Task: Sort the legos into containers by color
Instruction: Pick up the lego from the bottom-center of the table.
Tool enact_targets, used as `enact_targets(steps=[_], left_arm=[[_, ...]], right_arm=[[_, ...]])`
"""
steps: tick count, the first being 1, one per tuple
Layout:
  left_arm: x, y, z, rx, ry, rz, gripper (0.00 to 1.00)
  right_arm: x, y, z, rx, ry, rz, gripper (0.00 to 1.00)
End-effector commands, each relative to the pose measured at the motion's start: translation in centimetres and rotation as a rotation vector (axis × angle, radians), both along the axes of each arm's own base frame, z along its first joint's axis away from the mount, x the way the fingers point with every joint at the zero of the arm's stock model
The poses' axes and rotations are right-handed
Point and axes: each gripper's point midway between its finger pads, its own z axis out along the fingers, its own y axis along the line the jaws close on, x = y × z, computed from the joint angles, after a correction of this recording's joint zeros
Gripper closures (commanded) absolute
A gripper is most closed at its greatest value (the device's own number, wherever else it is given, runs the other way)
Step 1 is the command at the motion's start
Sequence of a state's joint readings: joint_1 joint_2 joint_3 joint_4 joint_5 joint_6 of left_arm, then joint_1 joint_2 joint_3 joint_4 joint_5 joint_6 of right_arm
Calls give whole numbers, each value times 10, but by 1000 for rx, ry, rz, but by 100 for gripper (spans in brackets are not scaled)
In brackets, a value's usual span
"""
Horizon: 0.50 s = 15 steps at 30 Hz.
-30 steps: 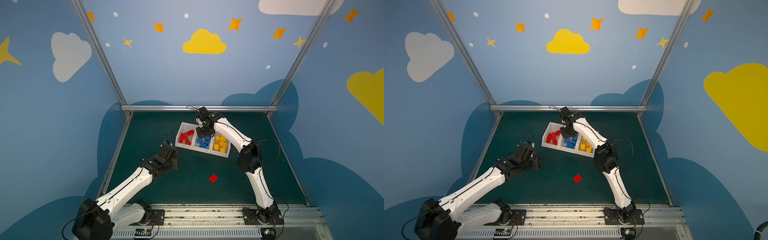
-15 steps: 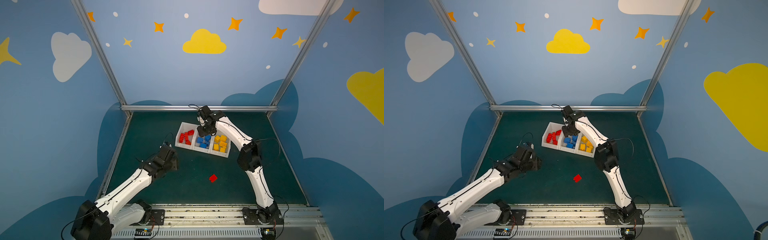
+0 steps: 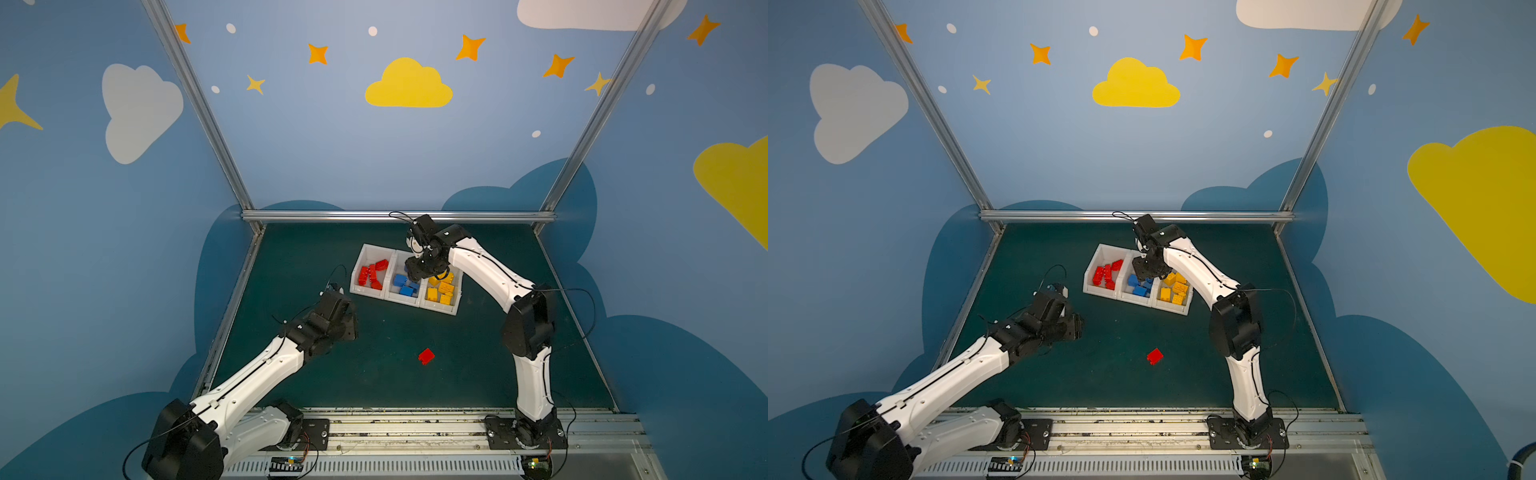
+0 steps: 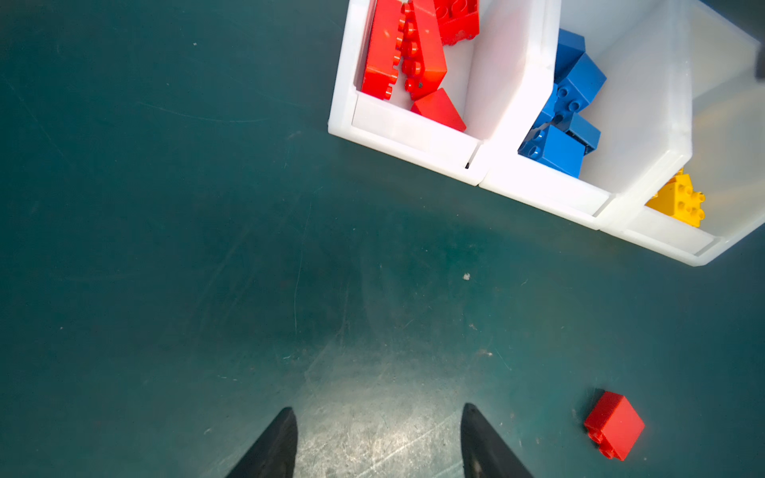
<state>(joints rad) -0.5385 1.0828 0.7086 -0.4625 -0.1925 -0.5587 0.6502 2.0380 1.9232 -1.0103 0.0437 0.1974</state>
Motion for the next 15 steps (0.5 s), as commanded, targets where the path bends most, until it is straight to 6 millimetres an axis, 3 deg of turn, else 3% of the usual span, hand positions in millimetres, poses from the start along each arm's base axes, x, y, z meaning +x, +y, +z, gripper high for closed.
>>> enact_targets(steps=[1, 11, 15], left_arm=[[0, 2, -4, 6, 6, 8, 36], [1, 5, -9, 24, 17, 11, 36], [2, 4, -11, 22, 22, 12, 36]], right_arm=[[-34, -10, -8, -20, 45, 17, 39], [-146, -42, -54, -106, 217, 159, 39], [-173, -43, -74, -131, 264, 203, 39]])
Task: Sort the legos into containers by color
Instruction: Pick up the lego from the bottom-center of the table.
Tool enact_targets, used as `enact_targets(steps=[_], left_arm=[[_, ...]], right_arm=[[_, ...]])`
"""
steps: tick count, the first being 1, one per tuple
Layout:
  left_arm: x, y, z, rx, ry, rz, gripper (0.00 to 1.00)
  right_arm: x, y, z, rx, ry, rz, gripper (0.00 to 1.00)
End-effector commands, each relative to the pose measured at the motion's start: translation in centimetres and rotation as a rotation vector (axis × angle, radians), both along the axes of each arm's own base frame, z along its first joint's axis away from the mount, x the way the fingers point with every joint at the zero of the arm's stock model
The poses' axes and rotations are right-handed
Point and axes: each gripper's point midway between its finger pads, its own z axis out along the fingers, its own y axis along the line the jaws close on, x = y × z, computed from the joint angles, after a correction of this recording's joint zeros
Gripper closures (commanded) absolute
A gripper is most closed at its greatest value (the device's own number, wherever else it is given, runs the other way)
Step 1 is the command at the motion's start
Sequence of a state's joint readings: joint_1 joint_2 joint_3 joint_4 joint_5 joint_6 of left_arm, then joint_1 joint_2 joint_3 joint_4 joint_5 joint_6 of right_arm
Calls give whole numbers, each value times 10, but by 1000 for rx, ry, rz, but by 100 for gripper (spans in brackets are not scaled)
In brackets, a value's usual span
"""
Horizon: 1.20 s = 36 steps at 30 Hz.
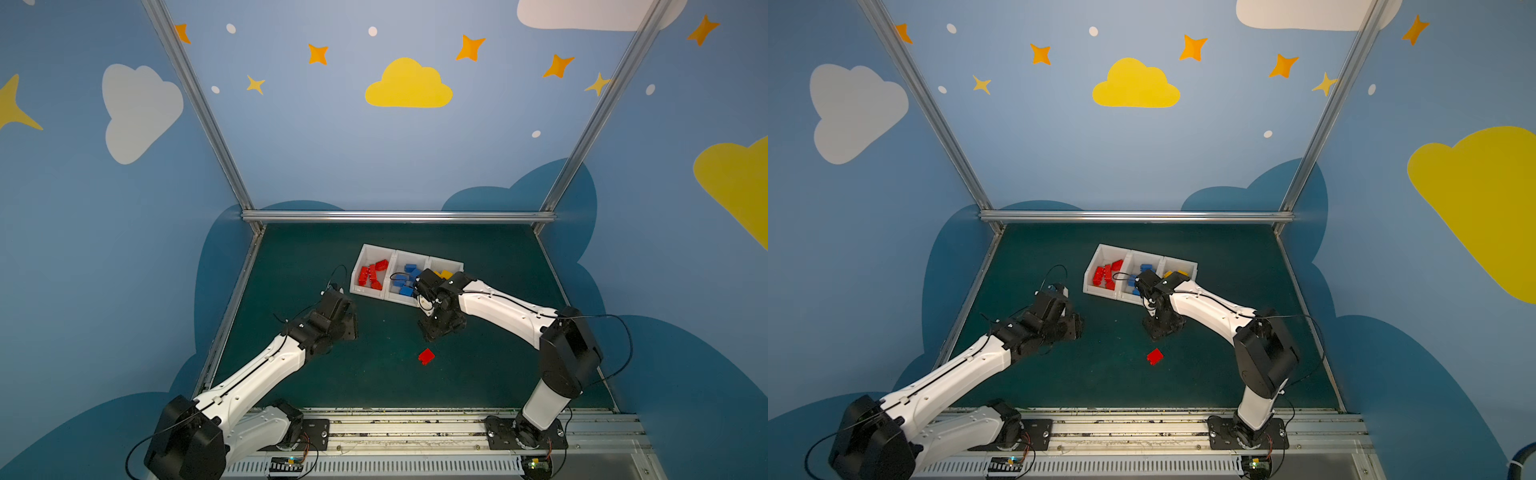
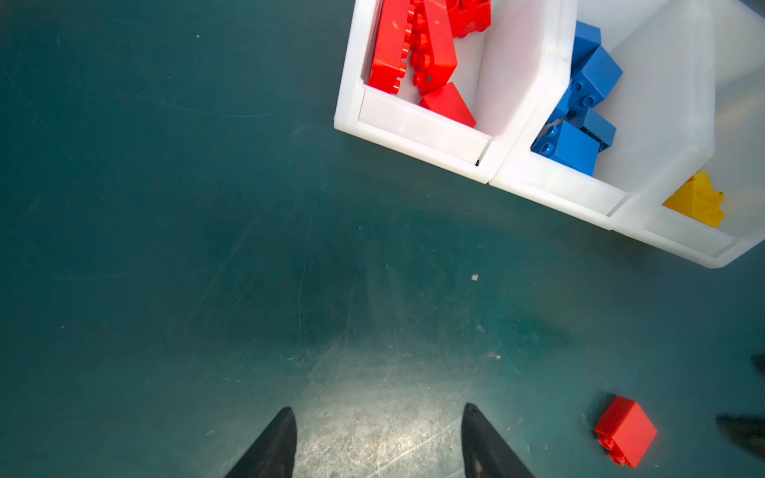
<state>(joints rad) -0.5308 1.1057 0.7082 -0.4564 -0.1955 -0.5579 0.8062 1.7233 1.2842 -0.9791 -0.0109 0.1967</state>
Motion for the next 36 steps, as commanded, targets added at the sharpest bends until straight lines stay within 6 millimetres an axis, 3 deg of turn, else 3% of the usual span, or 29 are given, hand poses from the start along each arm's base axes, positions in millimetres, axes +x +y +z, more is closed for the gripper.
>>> enact_targets(steps=[1, 7, 12, 25, 36], left_arm=[[-1, 2, -6, 10, 11, 2, 36], [-1, 2, -9, 10, 22, 2, 36], [-1, 2, -9, 10, 23, 1, 36], [-1, 1, -9, 8, 23, -3, 36], [-1, 1, -8, 5, 19, -3, 36]], right_arm=[[-17, 5, -8, 19, 26, 36, 39], [-28, 9, -29, -6, 67, 31, 39], [-31, 18, -35, 14, 79, 32, 39], [-36, 14, -59, -39, 111, 20, 41], [-40, 15, -69, -68, 123, 29, 53]])
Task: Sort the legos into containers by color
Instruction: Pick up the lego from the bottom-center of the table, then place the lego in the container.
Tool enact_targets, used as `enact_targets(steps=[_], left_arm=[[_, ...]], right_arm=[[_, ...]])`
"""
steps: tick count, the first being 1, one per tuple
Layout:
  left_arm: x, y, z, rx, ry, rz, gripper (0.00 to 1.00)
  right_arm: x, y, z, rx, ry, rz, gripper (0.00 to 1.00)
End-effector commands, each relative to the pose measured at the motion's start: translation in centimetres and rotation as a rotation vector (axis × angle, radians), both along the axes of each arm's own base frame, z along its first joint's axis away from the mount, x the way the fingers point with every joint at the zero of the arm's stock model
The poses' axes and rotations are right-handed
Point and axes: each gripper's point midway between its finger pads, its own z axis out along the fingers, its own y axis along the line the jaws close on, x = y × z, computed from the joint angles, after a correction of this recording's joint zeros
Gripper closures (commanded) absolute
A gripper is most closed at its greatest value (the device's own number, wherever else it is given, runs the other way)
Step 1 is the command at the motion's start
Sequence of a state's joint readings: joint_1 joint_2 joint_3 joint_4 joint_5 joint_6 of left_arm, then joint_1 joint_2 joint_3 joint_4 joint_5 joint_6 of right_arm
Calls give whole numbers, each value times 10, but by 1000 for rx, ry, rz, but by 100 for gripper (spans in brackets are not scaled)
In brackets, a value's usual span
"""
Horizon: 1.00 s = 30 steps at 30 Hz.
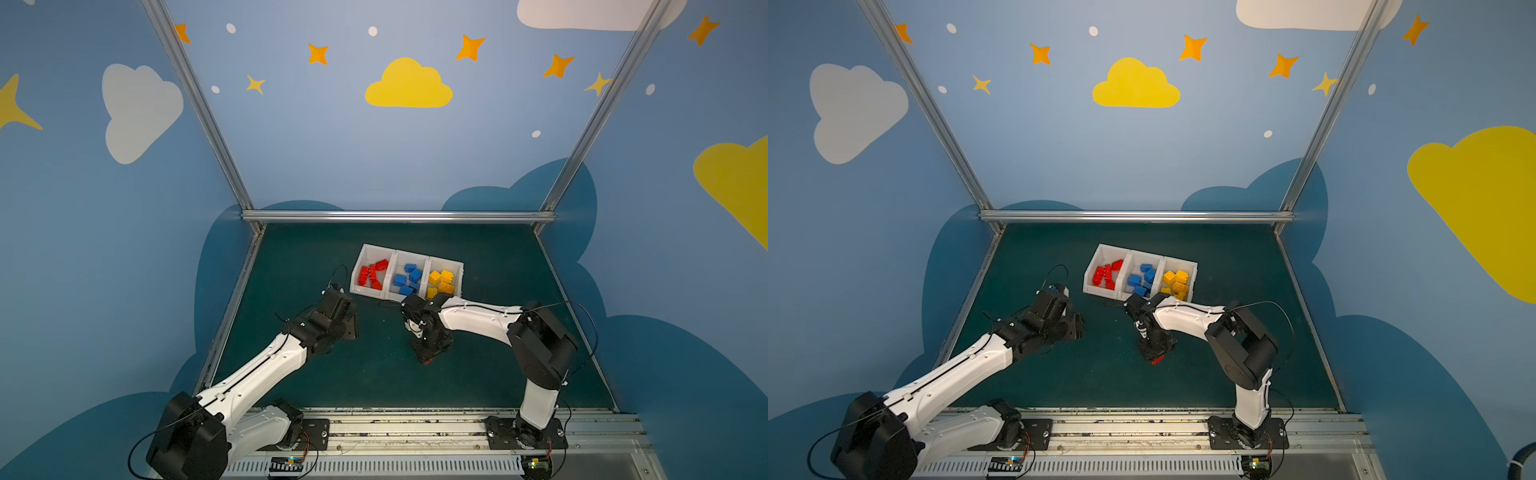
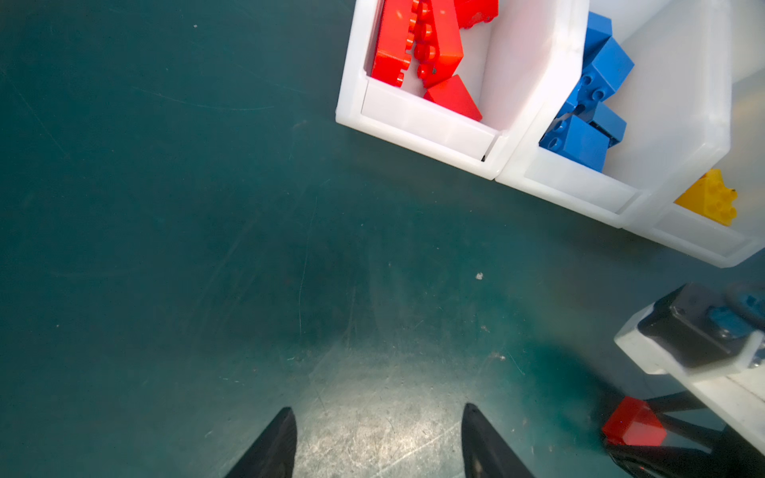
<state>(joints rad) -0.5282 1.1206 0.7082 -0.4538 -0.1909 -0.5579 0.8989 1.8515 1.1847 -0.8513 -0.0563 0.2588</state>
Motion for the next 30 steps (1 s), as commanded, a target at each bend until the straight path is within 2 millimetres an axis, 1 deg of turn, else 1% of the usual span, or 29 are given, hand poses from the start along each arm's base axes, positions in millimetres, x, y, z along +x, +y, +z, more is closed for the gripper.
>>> enact_targets(steps=[1, 4, 7, 10, 13, 14, 18, 22, 23, 25, 26, 28, 30], left_arm=[[-2, 1, -4, 3, 8, -4, 36], [-2, 2, -4, 5, 5, -2, 36], [-2, 2, -4, 3, 4, -1, 36], [-2, 2, -5, 0, 7, 2, 36], [-2, 1, -4, 2, 6, -4, 36], [-2, 2, -3, 3, 5, -4, 36], [-4, 5, 2, 5, -8, 4, 36], [-6, 10, 3, 2, -29, 23, 36], [-7, 11, 4, 3, -33, 24, 36], [-7, 13, 5, 3, -40, 25, 36], [-8, 13, 6, 3, -42, 25, 36], [-8, 14, 6, 4, -41, 24, 36], [-8, 14, 6, 4, -39, 24, 36]], right_arm=[[-5, -2, -7, -22, 18, -2, 55], [-4, 0, 0, -18, 10, 2, 60], [2, 8, 14, 9, -13, 18, 62], [19, 22, 35, 49, -52, 45, 63], [46, 41, 62, 100, -113, 83, 64], [59, 50, 72, 123, -136, 93, 64], [102, 83, 99, 189, -200, 125, 64], [144, 112, 116, 244, -258, 135, 65], [154, 116, 114, 246, -266, 130, 65], [177, 126, 123, 269, -314, 120, 65], [186, 128, 121, 267, -323, 113, 65], [203, 137, 126, 296, -364, 132, 65], [216, 147, 126, 327, -411, 158, 65]])
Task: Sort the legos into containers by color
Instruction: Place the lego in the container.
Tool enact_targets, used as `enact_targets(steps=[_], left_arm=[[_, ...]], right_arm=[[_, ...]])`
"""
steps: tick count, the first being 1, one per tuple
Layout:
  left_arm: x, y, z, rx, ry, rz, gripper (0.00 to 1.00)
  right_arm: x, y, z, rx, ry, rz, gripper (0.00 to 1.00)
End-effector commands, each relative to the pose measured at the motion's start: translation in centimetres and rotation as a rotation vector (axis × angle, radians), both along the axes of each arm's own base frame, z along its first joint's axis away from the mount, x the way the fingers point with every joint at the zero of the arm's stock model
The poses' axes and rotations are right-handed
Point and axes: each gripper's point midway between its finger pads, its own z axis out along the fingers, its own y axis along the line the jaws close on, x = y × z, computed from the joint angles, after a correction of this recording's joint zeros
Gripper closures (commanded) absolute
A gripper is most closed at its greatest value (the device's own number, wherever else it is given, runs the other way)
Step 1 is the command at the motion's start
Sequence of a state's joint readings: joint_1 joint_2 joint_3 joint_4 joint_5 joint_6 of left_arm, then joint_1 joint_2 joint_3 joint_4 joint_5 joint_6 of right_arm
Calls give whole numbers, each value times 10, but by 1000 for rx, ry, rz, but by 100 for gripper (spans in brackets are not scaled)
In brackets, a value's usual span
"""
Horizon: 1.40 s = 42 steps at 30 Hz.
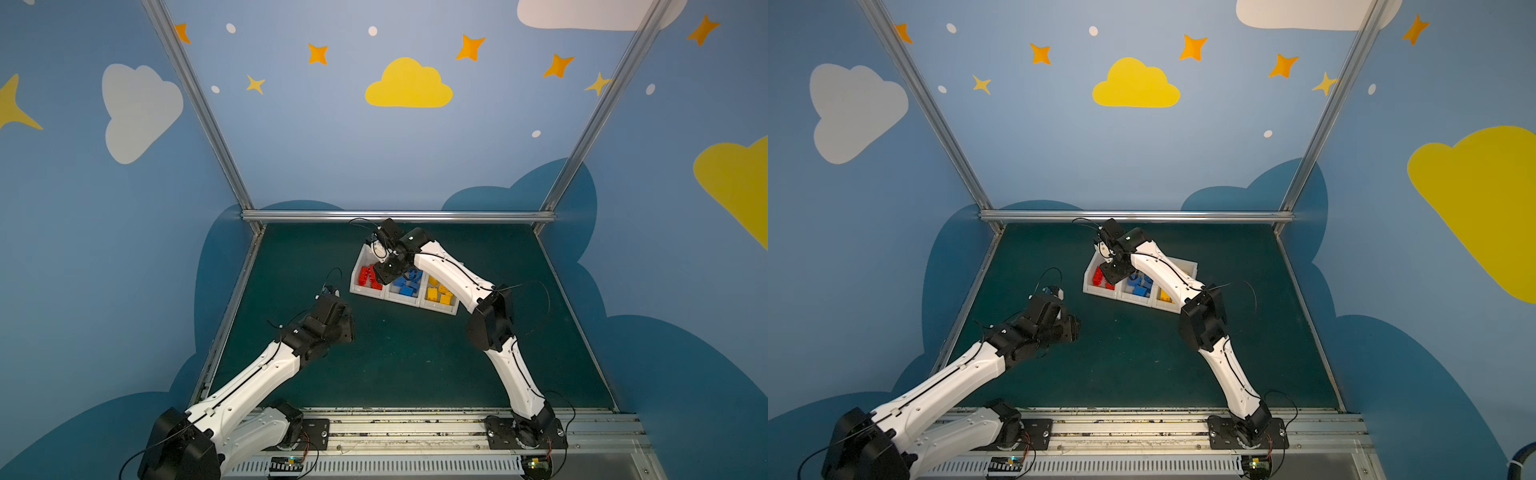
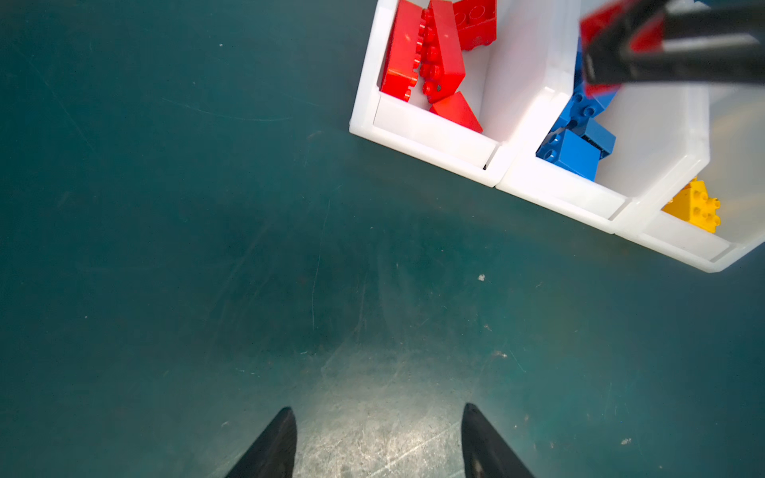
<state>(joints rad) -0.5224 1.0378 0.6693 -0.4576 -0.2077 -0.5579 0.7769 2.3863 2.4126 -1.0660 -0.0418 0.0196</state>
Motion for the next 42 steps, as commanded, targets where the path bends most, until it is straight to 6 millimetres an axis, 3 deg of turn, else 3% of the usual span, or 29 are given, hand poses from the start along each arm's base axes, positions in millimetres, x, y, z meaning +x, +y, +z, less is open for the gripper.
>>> enact_targets(steps=[1, 6, 13, 19, 24, 27, 30, 33, 38, 40, 42], left_arm=[[-2, 5, -1, 12, 4, 8, 36], [-2, 4, -2, 5, 5, 12, 36], [-2, 4, -5, 4, 11, 11, 36], [-2, 5, -5, 10, 8, 14, 36], [-1, 7, -4, 15, 2, 19, 36], [3, 7, 1, 23, -22, 15, 35], [13, 13, 14, 65, -77, 13, 32], [30, 31, 34, 108, -151, 45, 29], [56, 88, 73, 194, -371, 197, 1], [62, 110, 73, 231, -474, 273, 1], [64, 132, 62, 252, -525, 354, 1]], right_arm=[[15, 4, 5, 7, -60, 30, 66], [35, 18, 6, 79, -149, 15, 65], [51, 24, 2, 123, -167, 7, 63], [56, 31, -2, 159, -161, 15, 42], [58, 26, 11, 165, -182, 1, 37], [57, 17, 30, 170, -212, -22, 36], [54, -7, 58, 185, -221, -120, 35], [44, -43, 91, 195, -248, -210, 34], [23, -144, 146, 200, -507, -411, 26], [12, -191, 152, 231, -590, -516, 15], [2, -239, 150, 266, -660, -618, 11]])
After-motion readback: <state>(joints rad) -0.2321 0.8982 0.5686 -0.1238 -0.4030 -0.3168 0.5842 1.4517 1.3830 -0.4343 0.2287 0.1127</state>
